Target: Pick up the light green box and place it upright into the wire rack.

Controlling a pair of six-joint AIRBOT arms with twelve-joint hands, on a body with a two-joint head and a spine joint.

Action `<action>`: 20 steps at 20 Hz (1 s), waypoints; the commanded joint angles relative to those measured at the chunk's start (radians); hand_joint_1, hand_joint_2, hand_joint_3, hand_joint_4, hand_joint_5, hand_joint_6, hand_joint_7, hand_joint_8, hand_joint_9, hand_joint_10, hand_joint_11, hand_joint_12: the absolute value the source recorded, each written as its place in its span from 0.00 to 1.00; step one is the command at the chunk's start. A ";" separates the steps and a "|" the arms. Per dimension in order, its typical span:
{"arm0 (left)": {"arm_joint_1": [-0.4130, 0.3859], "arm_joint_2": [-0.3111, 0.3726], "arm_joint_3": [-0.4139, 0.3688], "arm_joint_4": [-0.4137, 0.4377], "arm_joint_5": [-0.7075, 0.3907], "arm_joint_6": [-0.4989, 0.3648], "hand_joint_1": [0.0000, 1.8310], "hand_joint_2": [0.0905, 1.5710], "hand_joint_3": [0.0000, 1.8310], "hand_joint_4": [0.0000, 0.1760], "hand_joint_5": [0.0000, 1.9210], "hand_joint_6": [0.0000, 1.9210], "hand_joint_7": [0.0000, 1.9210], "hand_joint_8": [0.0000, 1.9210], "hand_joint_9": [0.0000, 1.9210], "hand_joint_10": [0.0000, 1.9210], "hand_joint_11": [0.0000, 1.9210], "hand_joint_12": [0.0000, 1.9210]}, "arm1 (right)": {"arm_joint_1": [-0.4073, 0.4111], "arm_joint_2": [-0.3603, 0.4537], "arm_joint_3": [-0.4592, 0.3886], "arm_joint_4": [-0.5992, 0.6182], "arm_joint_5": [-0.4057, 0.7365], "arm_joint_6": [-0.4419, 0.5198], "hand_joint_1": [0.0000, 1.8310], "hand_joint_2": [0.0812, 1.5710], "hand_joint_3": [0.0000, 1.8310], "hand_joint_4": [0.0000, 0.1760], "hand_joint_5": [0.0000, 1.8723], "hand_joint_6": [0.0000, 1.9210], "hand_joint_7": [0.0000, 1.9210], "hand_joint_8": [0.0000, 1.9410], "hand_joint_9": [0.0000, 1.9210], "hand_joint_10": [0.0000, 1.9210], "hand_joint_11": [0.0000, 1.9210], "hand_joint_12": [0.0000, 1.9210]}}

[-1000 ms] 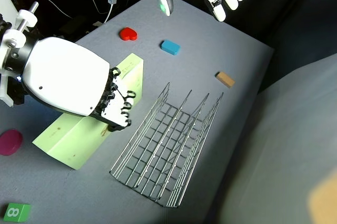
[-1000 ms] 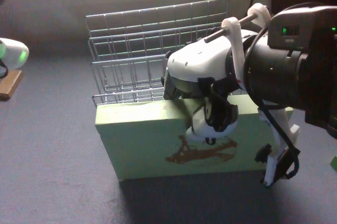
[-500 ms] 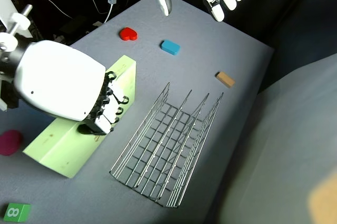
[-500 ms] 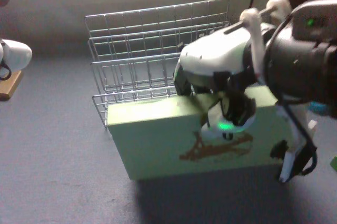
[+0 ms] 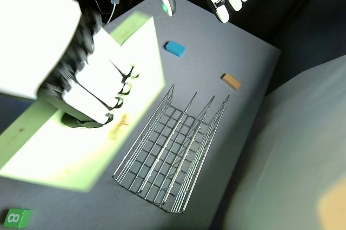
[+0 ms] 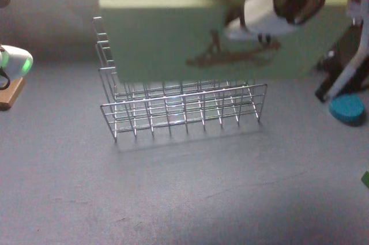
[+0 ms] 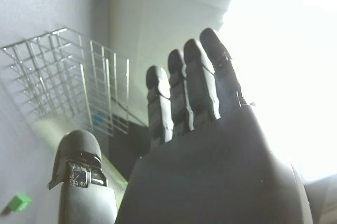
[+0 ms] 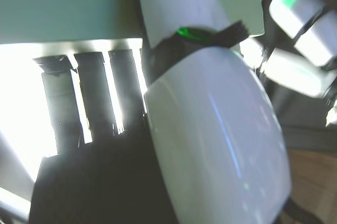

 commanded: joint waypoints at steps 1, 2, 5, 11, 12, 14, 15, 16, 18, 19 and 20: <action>-0.012 0.002 -0.005 0.082 -0.026 0.002 0.05 0.76 0.00 0.33 0.16 0.00 0.13 0.00 0.11 0.00 0.00 0.31 | 0.019 -0.004 0.006 -0.064 -0.076 0.003 0.74 0.73 0.00 0.00 0.42 0.57 0.45 0.60 0.48 0.72 0.42 0.78; -0.012 0.002 -0.005 0.082 -0.024 0.002 0.06 0.76 0.00 0.33 0.16 0.00 0.13 0.00 0.11 0.00 0.00 0.32 | 0.024 -0.012 0.017 -0.064 -0.096 0.003 0.74 0.72 0.00 0.00 0.42 0.56 0.46 0.59 0.48 0.71 0.42 0.77; -0.012 0.002 -0.005 0.082 -0.023 0.001 0.06 0.76 0.00 0.33 0.16 0.00 0.13 0.00 0.11 0.00 0.00 0.32 | 0.026 -0.058 0.064 -0.082 -0.106 0.003 0.74 0.72 0.00 0.00 0.42 0.56 0.46 0.58 0.48 0.71 0.42 0.77; -0.014 0.002 -0.009 0.082 -0.023 -0.007 0.06 0.76 0.00 0.33 0.16 0.00 0.13 0.00 0.11 0.00 0.00 0.32 | -0.002 -0.169 0.178 -0.081 -0.112 0.004 0.74 0.72 0.00 0.00 0.42 0.56 0.46 0.59 0.48 0.71 0.42 0.77; -0.014 0.002 -0.010 0.082 -0.023 -0.007 0.06 0.76 0.00 0.32 0.16 0.00 0.13 0.00 0.11 0.00 0.00 0.31 | -0.013 -0.180 0.189 -0.080 -0.112 0.004 0.74 0.72 0.00 0.00 0.42 0.56 0.46 0.59 0.48 0.71 0.42 0.77; -0.014 0.002 -0.010 0.077 -0.015 -0.008 0.05 0.76 0.00 0.32 0.16 0.00 0.13 0.00 0.11 0.00 0.00 0.31 | -0.035 -0.192 0.202 -0.080 -0.112 0.004 0.74 0.72 0.00 0.00 0.42 0.56 0.46 0.59 0.48 0.71 0.42 0.77; -0.014 0.002 -0.010 0.073 -0.014 -0.008 0.05 0.76 0.00 0.32 0.16 0.00 0.13 0.00 0.11 0.00 0.00 0.31 | -0.045 -0.197 0.205 -0.080 -0.112 0.004 0.74 0.73 0.00 0.00 0.40 0.59 0.45 0.61 0.46 0.73 0.41 0.77; -0.014 0.002 -0.011 0.073 -0.014 -0.008 0.05 0.76 0.00 0.32 0.16 0.00 0.13 0.00 0.11 0.00 0.00 0.31 | -0.058 -0.204 0.210 -0.079 -0.110 0.004 0.74 0.73 0.00 0.00 0.42 0.56 0.46 0.58 0.48 0.71 0.41 0.77; -0.014 0.002 -0.012 0.073 -0.014 -0.008 0.05 0.76 0.00 0.32 0.16 0.00 0.13 0.00 0.11 0.00 0.00 0.31 | -0.077 -0.220 0.222 -0.079 -0.096 0.004 0.74 0.72 0.00 0.00 0.42 0.56 0.47 0.58 0.48 0.71 0.42 0.78; -0.014 0.002 -0.014 0.073 -0.014 -0.008 0.05 0.76 0.00 0.32 0.16 0.00 0.13 0.00 0.11 0.00 0.00 0.31 | -0.088 -0.228 0.227 -0.079 -0.092 0.005 0.74 0.72 0.00 0.00 0.42 0.56 0.47 0.58 0.48 0.71 0.42 0.78; -0.014 0.002 -0.014 0.073 -0.014 -0.008 0.05 0.76 0.00 0.32 0.16 0.00 0.13 0.00 0.11 0.00 0.00 0.31 | -0.096 -0.235 0.232 -0.079 -0.090 0.005 0.74 0.72 0.00 0.00 0.42 0.56 0.47 0.58 0.48 0.71 0.42 0.78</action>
